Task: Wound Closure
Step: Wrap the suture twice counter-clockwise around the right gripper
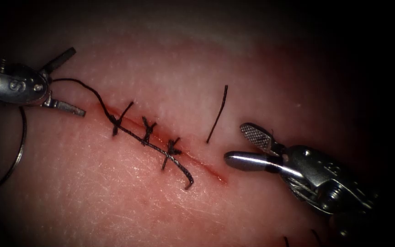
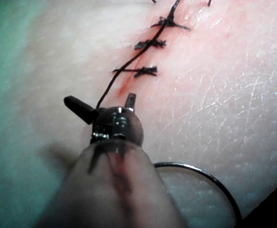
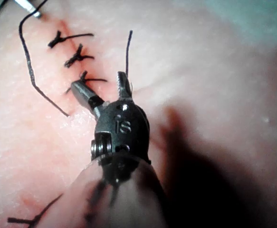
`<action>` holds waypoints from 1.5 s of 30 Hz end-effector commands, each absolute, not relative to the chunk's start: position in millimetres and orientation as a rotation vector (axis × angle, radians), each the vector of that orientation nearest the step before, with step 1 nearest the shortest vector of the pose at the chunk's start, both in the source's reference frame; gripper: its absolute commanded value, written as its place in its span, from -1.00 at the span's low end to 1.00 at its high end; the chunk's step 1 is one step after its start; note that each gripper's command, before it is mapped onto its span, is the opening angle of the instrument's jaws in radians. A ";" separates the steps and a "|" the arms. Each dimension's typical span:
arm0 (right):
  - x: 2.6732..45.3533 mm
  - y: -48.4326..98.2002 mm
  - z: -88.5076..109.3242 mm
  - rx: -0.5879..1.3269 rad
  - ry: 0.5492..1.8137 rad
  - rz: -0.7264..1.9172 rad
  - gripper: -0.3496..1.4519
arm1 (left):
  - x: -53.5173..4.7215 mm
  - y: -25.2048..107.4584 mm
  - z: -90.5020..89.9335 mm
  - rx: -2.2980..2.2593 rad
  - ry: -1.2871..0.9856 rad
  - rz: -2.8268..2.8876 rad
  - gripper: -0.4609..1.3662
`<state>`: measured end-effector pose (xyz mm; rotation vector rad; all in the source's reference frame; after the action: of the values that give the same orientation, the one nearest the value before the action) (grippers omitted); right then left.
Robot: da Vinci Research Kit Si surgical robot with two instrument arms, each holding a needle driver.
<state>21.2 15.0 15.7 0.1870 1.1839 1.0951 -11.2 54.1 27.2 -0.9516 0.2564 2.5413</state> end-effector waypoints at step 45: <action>27.8 17.5 15.0 0.348 1.105 0.842 -1.00 | -14.9 48.7 13.5 -1.329 0.205 2.459 -0.88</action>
<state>27.9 17.6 15.1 0.3528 1.1049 0.8391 -15.0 48.8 13.3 -1.3321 0.2048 2.4571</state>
